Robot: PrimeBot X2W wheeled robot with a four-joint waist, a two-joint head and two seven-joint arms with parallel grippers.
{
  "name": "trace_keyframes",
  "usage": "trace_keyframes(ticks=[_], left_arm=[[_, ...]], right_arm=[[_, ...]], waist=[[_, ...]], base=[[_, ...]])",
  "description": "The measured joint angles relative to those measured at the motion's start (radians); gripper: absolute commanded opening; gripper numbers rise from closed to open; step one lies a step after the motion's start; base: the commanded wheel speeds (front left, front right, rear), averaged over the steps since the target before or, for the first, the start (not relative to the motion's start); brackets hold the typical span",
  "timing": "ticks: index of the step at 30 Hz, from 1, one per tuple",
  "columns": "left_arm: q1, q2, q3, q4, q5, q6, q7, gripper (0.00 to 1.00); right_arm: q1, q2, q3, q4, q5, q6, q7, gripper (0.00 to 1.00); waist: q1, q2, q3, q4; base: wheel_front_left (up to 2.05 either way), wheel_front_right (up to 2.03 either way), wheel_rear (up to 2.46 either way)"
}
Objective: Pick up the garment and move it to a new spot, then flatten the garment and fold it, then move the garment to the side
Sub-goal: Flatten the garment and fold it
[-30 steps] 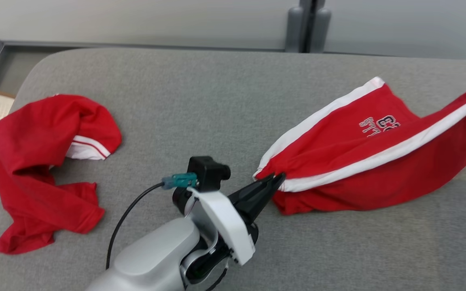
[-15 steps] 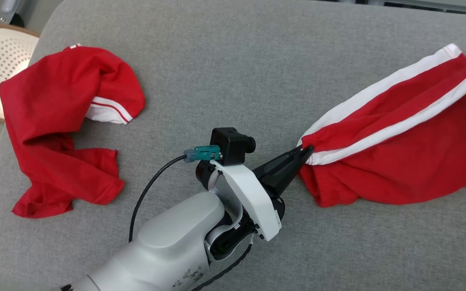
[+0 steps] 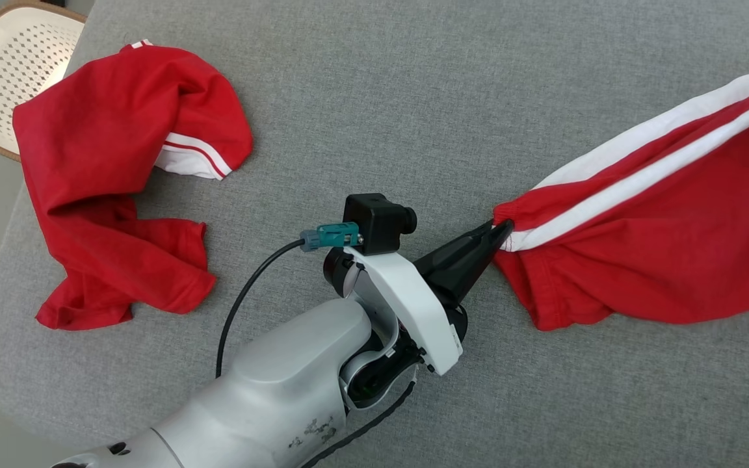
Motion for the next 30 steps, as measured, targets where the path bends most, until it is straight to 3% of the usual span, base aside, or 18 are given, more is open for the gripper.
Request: trace_keyframes(ticks=[1,4,5,10,11,12,22,30], left_arm=[[0.0,-0.002,0.001,0.006,-0.008,0.0,-0.004,0.2],[-0.007,-0.004,0.003,0.028,-0.012,0.0,-0.016,0.92],[-0.014,-0.006,0.006,0.037,-0.011,0.0,-0.019,1.0],[-0.02,-0.017,0.003,0.061,-0.01,0.0,-0.031,1.0],[-0.02,-0.019,0.001,0.065,-0.01,0.0,-0.034,1.0],[-0.02,-0.021,-0.001,0.069,-0.01,0.0,-0.034,1.0],[-0.019,-0.025,0.021,0.118,-0.009,0.0,-0.04,1.0],[0.032,-0.014,0.148,0.157,0.049,0.0,-0.041,1.0]], right_arm=[[-0.006,0.001,0.005,0.009,0.001,0.0,-0.003,0.0],[-0.02,0.0,0.017,0.034,0.003,0.0,-0.026,0.0],[-0.027,0.0,0.019,0.044,0.003,0.0,-0.036,0.0],[-0.051,0.009,0.037,0.092,0.007,0.0,-0.088,0.0],[-0.054,0.012,0.038,0.099,0.006,0.0,-0.099,0.38],[-0.059,0.016,0.037,0.111,0.009,0.0,-0.106,1.0],[-0.084,0.043,0.076,0.184,0.004,0.0,-0.185,1.0],[-0.046,0.082,0.096,0.203,0.041,0.0,-0.325,1.0]], waist=[[0.0,0.0,0.002,0.001],[0.0001,0.0,0.008,0.007],[0.0,0.0,0.01,0.009],[0.0,0.0,0.018,0.02],[0.0,0.0,0.02,0.022],[0.0,0.0,0.021,0.024],[0.0,0.0,0.005,0.018],[0.0001,0.0,-0.067,-0.017]], base=[[0.0,0.0,0.0],[0.0,0.0,0.0],[0.0,0.0,0.0],[0.0,0.0,0.0],[0.0,0.0,0.0],[0.0,0.0,0.0],[0.0,0.0,0.0],[0.0,0.0,0.0]])
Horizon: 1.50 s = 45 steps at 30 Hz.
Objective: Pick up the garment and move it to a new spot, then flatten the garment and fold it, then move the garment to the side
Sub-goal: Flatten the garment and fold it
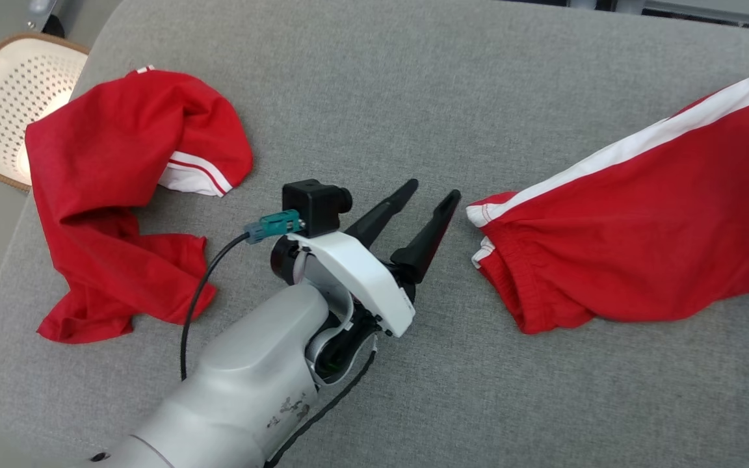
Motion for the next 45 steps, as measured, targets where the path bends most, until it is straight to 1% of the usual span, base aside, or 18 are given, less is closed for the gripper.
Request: trace_keyframes(ticks=[5,6,8,11,15,16,18,20,24,27,29,32,35,39,42,45], left_arm=[[0.058,0.024,0.148,0.002,0.092,0.004,-0.001,1.0],[0.074,0.027,0.184,-0.005,0.114,0.008,-0.001,1.0],[0.112,0.028,0.281,-0.034,0.156,0.018,-0.001,1.0],[0.18,0.024,0.427,-0.085,0.21,0.026,-0.001,1.0],[0.27,0.022,0.579,-0.151,0.341,0.034,-0.001,1.0],[0.27,0.022,0.579,-0.151,0.341,0.034,-0.001,1.0],[0.319,0.021,0.633,-0.174,0.409,0.034,-0.001,1.0],[0.374,0.016,0.68,-0.187,0.452,0.034,-0.001,1.0],[0.462,0.004,0.768,-0.231,0.546,0.026,-0.001,1.0],[0.531,-0.005,0.81,-0.275,0.648,0.024,-0.001,1.0],[0.572,-0.01,0.834,-0.289,0.712,0.026,-0.001,1.0],[0.624,-0.01,0.882,-0.322,0.768,0.031,-0.001,1.0],[0.667,-0.013,0.897,-0.35,0.771,0.032,-0.001,1.0],[0.699,-0.013,0.883,-0.366,0.756,0.051,-0.001,1.0],[0.706,-0.014,0.863,-0.372,0.752,0.058,-0.001,1.0],[0.705,-0.014,0.844,-0.371,0.739,0.061,-0.001,1.0]], right_arm=[[0.063,0.035,0.012,-0.043,0.053,0.0,-0.15,1.0],[0.077,0.039,0.009,-0.052,0.054,0.0,-0.197,1.0],[0.105,0.05,-0.008,-0.065,0.075,0.0,-0.288,1.0],[0.158,0.049,0.006,-0.081,0.072,0.0,-0.366,1.0],[0.226,0.064,-0.013,-0.115,0.074,0.0,-0.415,1.0],[0.226,0.064,-0.013,-0.115,0.074,0.0,-0.415,1.0],[0.268,0.078,-0.035,-0.14,0.066,0.0,-0.423,1.0],[0.32,0.089,-0.068,-0.191,0.024,0.0,-0.425,1.0],[0.455,0.128,-0.19,-0.324,-0.082,0.0,-0.427,1.0],[0.586,0.177,-0.296,-0.411,-0.171,0.0,-0.427,1.0],[0.655,0.215,-0.369,-0.467,-0.208,0.0,-0.427,1.0],[0.759,0.26,-0.43,-0.521,-0.283,0.0,-0.427,1.0],[0.825,0.301,-0.468,-0.554,-0.327,0.0,-0.427,1.0],[0.863,0.327,-0.491,-0.569,-0.374,0.0,-0.427,1.0],[0.867,0.338,-0.497,-0.556,-0.381,0.0,-0.427,1.0],[0.865,0.349,-0.498,-0.514,-0.352,0.0,-0.427,1.0]], waist=[[0.0,0.0,-0.067,-0.037],[0.0,0.0,-0.08,-0.047],[0.0,0.0,-0.106,-0.067],[-0.0001,0.0,-0.137,-0.102],[0.0,0.0,-0.172,-0.147],[0.0,0.0,-0.172,-0.147],[-0.0001,0.0,-0.189,-0.168],[0.0,0.0,-0.206,-0.189],[-0.0001,0.0001,-0.243,-0.225],[0.0,0.0,-0.268,-0.249],[-0.0001,0.0,-0.281,-0.264],[0.0,0.0,-0.292,-0.284],[0.0,0.0,-0.298,-0.294],[-0.0001,0.0,-0.298,-0.296],[-0.0001,0.0,-0.296,-0.291],[0.0,0.0,-0.29,-0.278]], base=[[0.0,0.0,0.0],[0.0,0.0,0.0],[0.0,0.0,0.0],[0.0,0.0,0.0],[0.0,0.0,0.0],[0.0,0.0,0.0],[0.0,0.0,0.0],[0.0,0.0,0.0],[0.0,0.0,0.0],[0.0,0.0,0.0],[0.0,0.0,0.0],[0.0,0.0,0.0],[0.0,0.0,0.0],[0.0,0.0,0.0],[0.0,0.0,0.0],[0.0,0.0,0.0]])
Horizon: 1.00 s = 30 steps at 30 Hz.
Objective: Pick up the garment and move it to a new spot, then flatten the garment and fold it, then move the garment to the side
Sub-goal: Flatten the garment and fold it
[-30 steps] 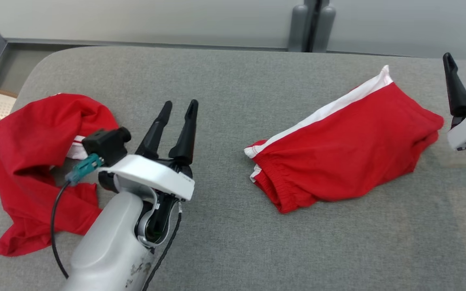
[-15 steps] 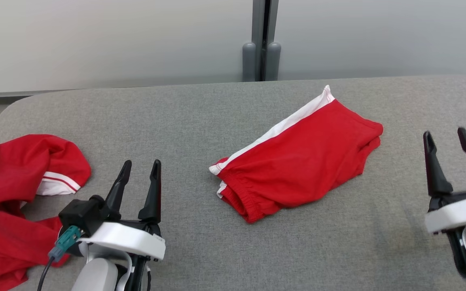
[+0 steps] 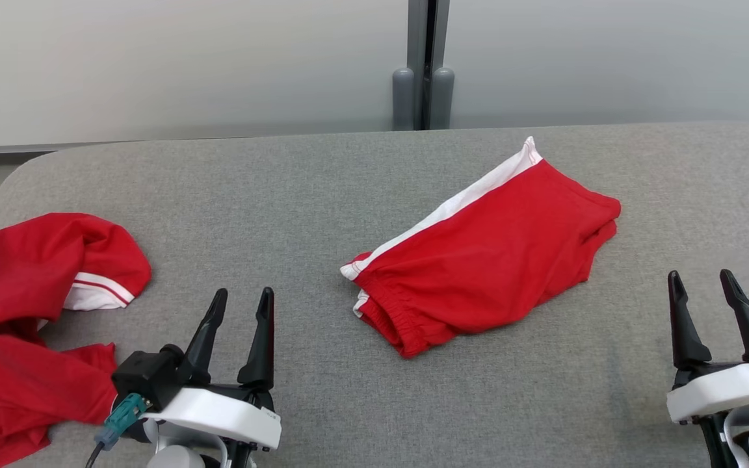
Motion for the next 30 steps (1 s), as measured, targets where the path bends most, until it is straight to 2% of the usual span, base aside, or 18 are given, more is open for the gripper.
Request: trace_keyframes(ticks=[4,12,17,24,30], left_arm=[[-0.019,0.0,-0.025,0.002,-0.012,0.001,0.0,1.0],[-0.068,0.0,-0.087,-0.013,-0.035,0.01,0.0,1.0],[-0.089,0.0,-0.122,-0.021,-0.053,0.023,0.0,1.0],[-0.126,-0.001,-0.167,-0.049,-0.088,0.04,0.0,1.0],[-0.132,0.0,-0.184,-0.061,-0.097,0.052,0.0,1.0]], right_arm=[[-0.039,0.006,0.0,0.058,0.106,0.0,0.038,1.0],[-0.163,0.026,-0.073,0.157,0.415,-0.001,0.243,1.0],[-0.235,0.023,-0.144,0.237,0.537,-0.001,0.37,1.0],[-0.33,-0.005,-0.253,0.328,0.591,-0.001,0.459,1.0],[-0.389,-0.029,-0.309,0.392,0.585,-0.004,0.482,1.0]], waist=[[0.0,0.0,0.018,0.024],[0.0,0.0,0.086,0.099],[0.0,0.0,0.131,0.163],[0.0,0.0,0.196,0.256],[0.0,0.0,0.222,0.298]], base=[[0.0,0.0,0.0],[0.0,0.0,0.0],[0.0,0.0,0.0],[0.0,0.0,0.0],[0.0,0.0,0.0]])
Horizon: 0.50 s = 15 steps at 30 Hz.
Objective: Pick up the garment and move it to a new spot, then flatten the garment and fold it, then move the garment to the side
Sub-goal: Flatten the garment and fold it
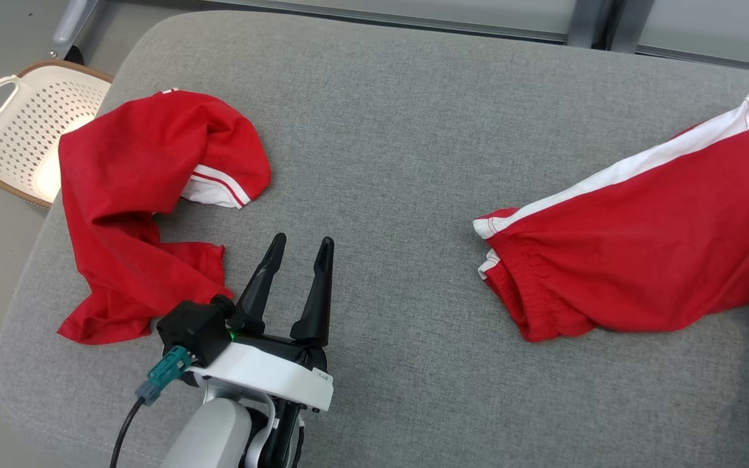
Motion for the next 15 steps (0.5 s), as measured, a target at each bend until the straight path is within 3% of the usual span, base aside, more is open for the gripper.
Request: trace_keyframes(ticks=[11,13,14,15], left_arm=[[-0.002,0.0,-0.021,0.0,-0.016,0.004,0.0,1.0],[-0.006,0.0,-0.022,0.001,-0.017,0.005,0.0,1.0],[-0.007,0.0,-0.022,0.002,-0.017,0.006,0.0,1.0],[-0.007,0.0,-0.022,0.004,-0.017,0.006,0.0,1.0]], right_arm=[[-0.072,-0.003,-0.009,0.054,-0.045,0.0,0.048,1.0],[-0.083,-0.003,-0.009,0.065,-0.052,0.0,0.048,0.19],[-0.087,-0.003,-0.008,0.066,-0.058,0.0,0.045,0.0],[-0.09,-0.002,-0.004,0.065,-0.062,0.002,0.037,0.0]], waist=[[0.0,0.0,0.013,0.004],[0.0,0.0,0.013,0.004],[0.0001,0.0,0.013,0.003],[0.0,0.0,0.011,0.002]], base=[[0.0,0.0,0.0],[0.0,0.0,0.0],[0.0,0.0,0.0],[0.0,0.0,0.0]])
